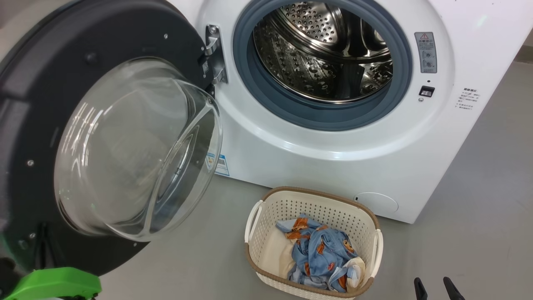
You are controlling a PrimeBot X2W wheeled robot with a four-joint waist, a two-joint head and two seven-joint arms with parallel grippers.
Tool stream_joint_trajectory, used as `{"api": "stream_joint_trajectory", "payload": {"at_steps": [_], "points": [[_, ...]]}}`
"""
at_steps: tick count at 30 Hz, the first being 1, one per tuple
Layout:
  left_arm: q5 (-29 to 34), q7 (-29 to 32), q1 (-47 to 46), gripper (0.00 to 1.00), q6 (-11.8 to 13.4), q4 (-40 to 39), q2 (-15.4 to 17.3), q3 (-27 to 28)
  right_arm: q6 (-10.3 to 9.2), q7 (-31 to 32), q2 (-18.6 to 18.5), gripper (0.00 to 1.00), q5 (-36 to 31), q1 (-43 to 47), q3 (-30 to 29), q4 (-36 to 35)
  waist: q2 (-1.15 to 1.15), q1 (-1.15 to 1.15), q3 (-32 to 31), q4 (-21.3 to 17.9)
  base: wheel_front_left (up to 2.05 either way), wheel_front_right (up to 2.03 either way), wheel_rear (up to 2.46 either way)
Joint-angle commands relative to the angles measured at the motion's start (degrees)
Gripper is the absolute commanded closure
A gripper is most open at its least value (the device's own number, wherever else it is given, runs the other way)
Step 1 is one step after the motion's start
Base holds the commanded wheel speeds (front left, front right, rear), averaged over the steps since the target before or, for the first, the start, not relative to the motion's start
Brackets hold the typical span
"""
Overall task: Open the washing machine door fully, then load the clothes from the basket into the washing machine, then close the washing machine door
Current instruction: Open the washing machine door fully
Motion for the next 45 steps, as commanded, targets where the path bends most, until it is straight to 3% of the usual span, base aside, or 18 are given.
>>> {"api": "stream_joint_trajectory", "payload": {"at_steps": [1,9,15,16,18,20,21,26,31,39,45], "points": [[-0.5,-0.7,-3.0,1.00,0.2,-0.3,2.5,3.2,0.17,-0.7,-0.8,0.00,-0.3,-1.6,1.7,-1.0,0.00,0.00,-0.2,-0.1,0.00,0.00,0.00],[-0.1,-1.5,-2.3,1.00,-0.5,0.1,1.6,4.3,0.17,-0.7,-0.8,0.00,0.0,-1.4,2.1,-0.6,0.00,0.00,-1.1,-0.2,0.00,0.00,0.00],[0.8,-1.6,1.5,1.00,-0.4,-7.9,-0.1,3.2,0.17,-0.7,-0.8,0.00,0.0,-1.9,2.3,-0.6,0.00,0.00,-1.5,-1.0,0.00,0.00,0.00],[0.9,-1.5,2.3,0.88,-0.3,-10.0,-0.4,2.6,0.17,-0.7,-0.8,0.00,0.0,-2.0,2.4,-0.6,0.00,0.00,-1.5,-1.1,0.00,0.00,0.00],[1.4,-1.1,3.8,0.54,-0.1,-14.3,-0.9,1.5,0.17,-0.7,-0.8,0.00,0.0,-2.1,2.6,-0.6,0.00,0.00,-1.5,-1.6,0.00,0.00,0.00],[1.9,-0.6,5.3,0.03,0.1,-18.8,-1.2,0.4,0.17,-0.7,-0.8,0.00,0.0,-2.2,3.0,-0.6,0.00,0.00,-1.5,-2.2,0.00,0.00,0.00],[2.2,-0.3,5.9,0.00,0.2,-21.0,-1.3,-0.1,0.17,-0.7,-0.8,0.00,0.0,-2.3,3.2,-0.5,0.00,0.00,-1.4,-2.7,0.00,0.00,0.00],[3.8,1.5,7.8,0.00,-0.6,-30.0,-1.3,-4.2,0.17,-0.7,-0.9,0.00,-0.1,-2.9,3.7,-0.6,0.00,0.00,-1.2,-5.2,0.00,0.00,0.00],[5.5,3.8,9.6,0.00,-2.6,-33.3,-1.0,-10.1,0.17,-0.7,-1.1,0.00,-0.4,-3.4,4.0,-0.7,0.00,0.00,-1.2,-8.8,0.00,0.00,0.00],[6.2,3.7,12.9,0.00,-4.8,-27.8,-1.1,-15.7,0.17,-0.7,-1.4,0.00,-1.2,-4.4,4.9,-2.1,0.00,0.00,-0.9,-14.5,0.00,0.00,0.00],[5.4,0.3,15.3,0.00,-6.9,-22.0,-1.1,-15.9,0.17,-0.7,-2.2,0.00,-1.9,-5.1,5.8,-3.4,0.00,0.00,-0.5,-18.5,0.00,0.00,0.00]]}}
